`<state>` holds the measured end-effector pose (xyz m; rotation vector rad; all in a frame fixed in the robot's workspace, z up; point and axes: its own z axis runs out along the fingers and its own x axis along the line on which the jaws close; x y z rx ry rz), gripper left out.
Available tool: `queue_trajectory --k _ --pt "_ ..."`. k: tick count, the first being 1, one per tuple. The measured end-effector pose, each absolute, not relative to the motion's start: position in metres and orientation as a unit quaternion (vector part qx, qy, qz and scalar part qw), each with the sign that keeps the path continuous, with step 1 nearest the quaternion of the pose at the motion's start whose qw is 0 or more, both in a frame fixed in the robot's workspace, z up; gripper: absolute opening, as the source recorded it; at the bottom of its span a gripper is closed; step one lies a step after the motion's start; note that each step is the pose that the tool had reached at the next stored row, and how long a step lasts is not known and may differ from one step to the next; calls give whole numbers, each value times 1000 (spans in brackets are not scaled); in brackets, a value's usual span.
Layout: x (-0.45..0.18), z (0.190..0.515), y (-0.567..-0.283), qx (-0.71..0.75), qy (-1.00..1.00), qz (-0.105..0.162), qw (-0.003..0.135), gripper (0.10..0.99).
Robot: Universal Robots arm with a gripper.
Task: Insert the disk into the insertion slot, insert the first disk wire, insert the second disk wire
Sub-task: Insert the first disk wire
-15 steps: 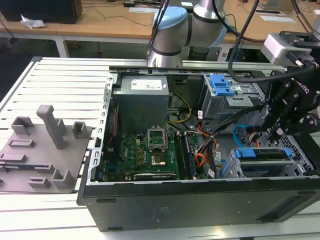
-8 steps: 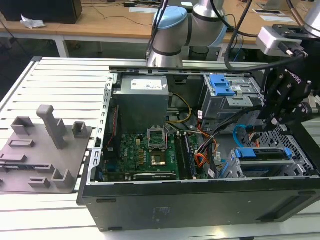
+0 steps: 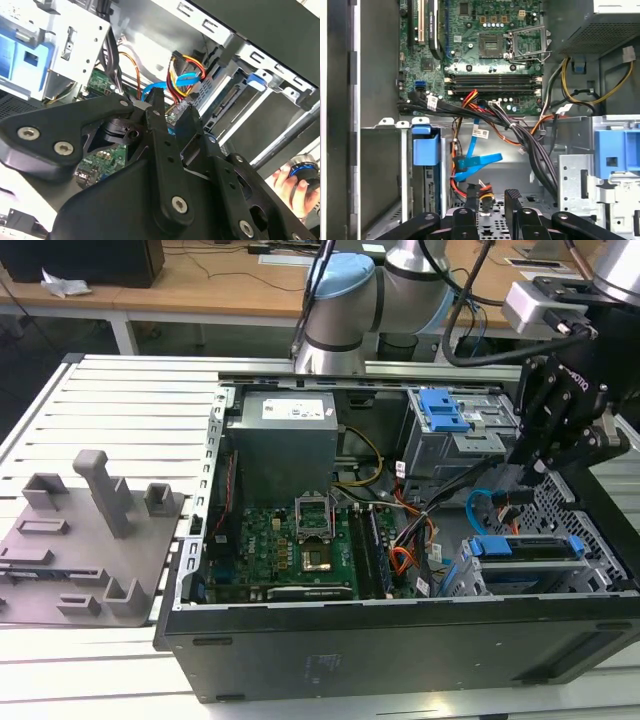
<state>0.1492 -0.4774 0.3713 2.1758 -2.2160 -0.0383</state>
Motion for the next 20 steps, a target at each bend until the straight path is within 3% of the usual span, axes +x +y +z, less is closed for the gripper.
queue_trajectory --k 9,13,20 --pt "150 366 -470 700 -713 -12 18 361" --pt "150 365 -470 699 -715 1 31 361" --pt "150 362 -470 674 -737 10 41 361"
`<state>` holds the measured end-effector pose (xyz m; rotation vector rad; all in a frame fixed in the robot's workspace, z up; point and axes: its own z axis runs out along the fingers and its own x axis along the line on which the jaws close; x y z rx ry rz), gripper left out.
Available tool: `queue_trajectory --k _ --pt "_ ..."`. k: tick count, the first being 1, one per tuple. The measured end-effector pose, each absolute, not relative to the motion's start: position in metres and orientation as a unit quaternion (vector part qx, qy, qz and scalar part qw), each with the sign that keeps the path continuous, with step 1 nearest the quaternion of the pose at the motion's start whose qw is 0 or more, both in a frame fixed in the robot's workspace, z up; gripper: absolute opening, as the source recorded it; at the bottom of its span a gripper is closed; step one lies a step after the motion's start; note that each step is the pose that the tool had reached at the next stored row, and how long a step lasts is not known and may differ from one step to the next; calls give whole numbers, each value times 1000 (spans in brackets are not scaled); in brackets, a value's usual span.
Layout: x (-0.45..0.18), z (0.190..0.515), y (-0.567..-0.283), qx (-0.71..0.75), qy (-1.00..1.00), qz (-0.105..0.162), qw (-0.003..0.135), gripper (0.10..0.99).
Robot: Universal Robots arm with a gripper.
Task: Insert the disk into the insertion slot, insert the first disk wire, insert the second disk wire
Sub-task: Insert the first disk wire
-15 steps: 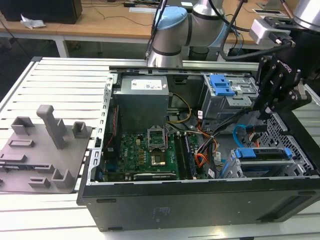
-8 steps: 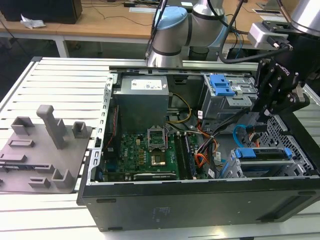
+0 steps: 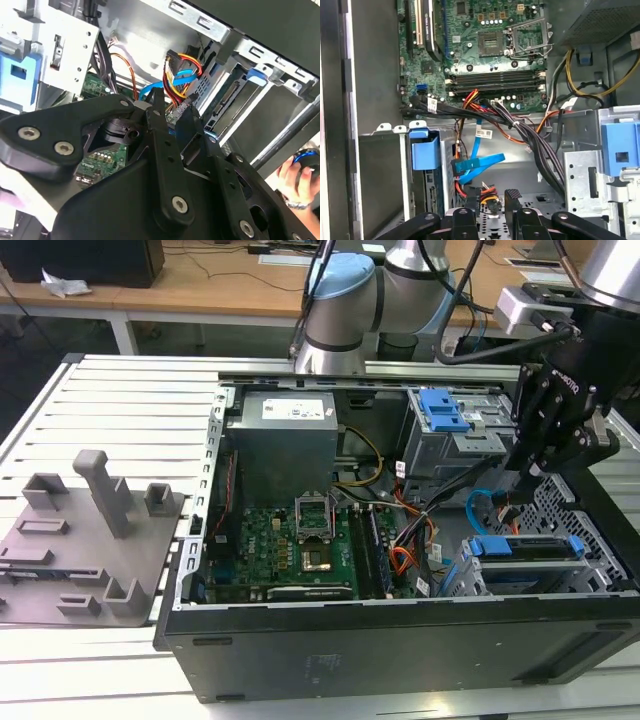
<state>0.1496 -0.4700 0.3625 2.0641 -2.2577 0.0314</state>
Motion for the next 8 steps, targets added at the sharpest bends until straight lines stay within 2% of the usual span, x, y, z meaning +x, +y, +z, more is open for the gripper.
queue_trajectory --k 3,8 --pt "150 359 -470 673 -737 26 55 361" --pt "150 350 -470 673 -737 30 60 361"
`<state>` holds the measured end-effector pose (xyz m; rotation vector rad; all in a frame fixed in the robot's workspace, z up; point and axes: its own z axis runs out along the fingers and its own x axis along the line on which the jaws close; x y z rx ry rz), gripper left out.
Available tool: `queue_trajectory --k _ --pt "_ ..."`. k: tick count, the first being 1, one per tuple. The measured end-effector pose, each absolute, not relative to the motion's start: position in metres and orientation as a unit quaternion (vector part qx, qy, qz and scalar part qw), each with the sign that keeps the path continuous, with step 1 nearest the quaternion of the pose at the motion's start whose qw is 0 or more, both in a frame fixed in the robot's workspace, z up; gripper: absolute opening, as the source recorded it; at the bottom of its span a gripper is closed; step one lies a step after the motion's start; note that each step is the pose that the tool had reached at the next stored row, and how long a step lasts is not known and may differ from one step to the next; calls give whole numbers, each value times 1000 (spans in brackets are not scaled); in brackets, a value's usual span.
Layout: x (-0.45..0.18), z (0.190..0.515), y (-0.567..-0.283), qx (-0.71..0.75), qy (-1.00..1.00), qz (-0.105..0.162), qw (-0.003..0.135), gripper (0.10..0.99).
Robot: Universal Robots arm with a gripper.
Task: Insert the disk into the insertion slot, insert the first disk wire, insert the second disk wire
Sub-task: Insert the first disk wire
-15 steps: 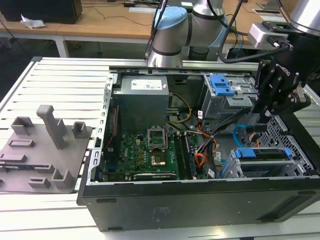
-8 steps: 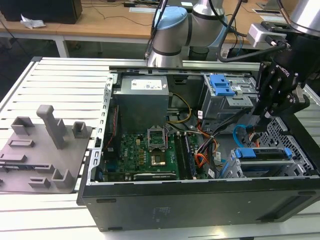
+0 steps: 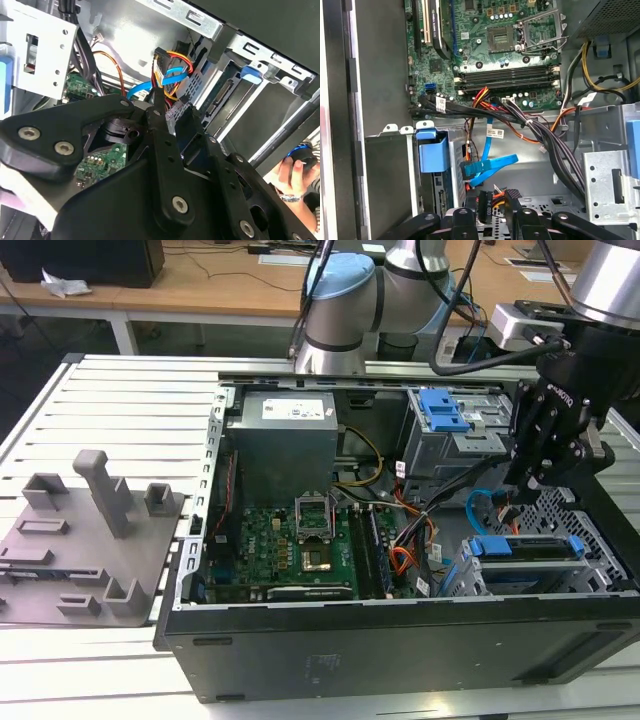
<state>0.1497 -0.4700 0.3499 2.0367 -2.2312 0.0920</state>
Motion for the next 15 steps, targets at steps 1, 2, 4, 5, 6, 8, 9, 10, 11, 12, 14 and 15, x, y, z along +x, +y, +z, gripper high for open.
queue_trajectory --k 1,2,4,5,6,8,9,10,11,12,14,15 --pt "150 350 -470 673 -737 30 60 361" --pt "150 350 -470 673 -737 30 60 361" --pt "150 350 -470 673 -737 30 60 361" --pt "150 350 -470 673 -737 30 60 282" --pt "150 350 -470 673 -737 30 60 216" --pt "150 350 -470 673 -737 30 60 169" --pt "150 350 -470 673 -737 30 60 169" --pt "150 350 -470 673 -737 30 60 169" --pt "150 350 -470 673 -737 31 60 169" --pt "150 350 -470 673 -737 31 60 169" --pt "150 350 -470 673 -737 30 59 169" --pt "150 350 -471 673 -737 26 55 169"
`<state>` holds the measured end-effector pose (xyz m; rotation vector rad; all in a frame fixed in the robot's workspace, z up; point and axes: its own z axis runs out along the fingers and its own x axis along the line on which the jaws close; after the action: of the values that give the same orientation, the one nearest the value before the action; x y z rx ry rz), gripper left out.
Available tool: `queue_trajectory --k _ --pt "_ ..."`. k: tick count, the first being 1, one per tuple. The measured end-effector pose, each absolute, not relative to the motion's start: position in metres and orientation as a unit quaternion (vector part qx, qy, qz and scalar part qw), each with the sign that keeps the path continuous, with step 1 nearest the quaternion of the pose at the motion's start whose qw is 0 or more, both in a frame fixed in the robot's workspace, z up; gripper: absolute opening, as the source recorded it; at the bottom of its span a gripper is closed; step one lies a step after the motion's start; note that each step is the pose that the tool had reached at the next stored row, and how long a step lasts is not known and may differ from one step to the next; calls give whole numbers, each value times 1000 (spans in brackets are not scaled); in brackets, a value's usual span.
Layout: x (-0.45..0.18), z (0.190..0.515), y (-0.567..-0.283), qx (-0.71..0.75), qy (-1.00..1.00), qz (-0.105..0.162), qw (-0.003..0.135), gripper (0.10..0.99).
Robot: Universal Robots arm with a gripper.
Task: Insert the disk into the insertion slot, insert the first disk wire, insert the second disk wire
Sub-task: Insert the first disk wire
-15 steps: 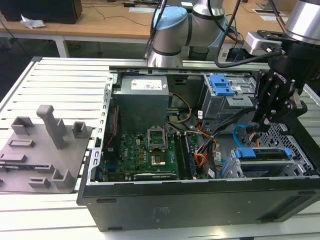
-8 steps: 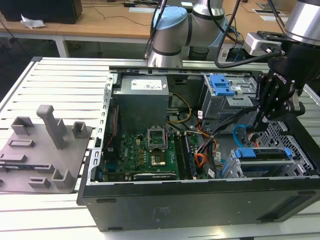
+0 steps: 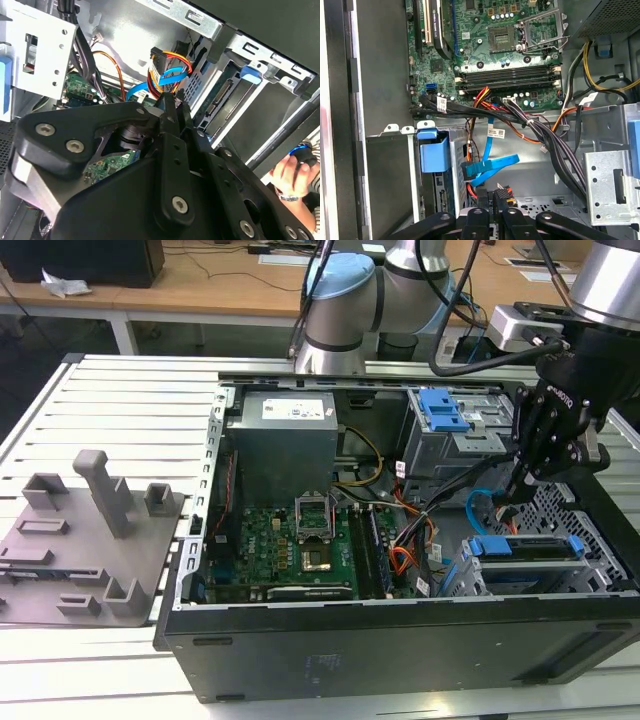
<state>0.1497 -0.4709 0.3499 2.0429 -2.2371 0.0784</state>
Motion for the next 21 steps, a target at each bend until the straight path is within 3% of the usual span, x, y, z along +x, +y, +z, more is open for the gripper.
queue_trajectory --k 6,11,21 --pt "150 350 -484 675 -738 -2 30 169" --pt "150 350 -520 675 -737 -17 16 169" --pt "166 348 -529 680 -733 -21 15 169"
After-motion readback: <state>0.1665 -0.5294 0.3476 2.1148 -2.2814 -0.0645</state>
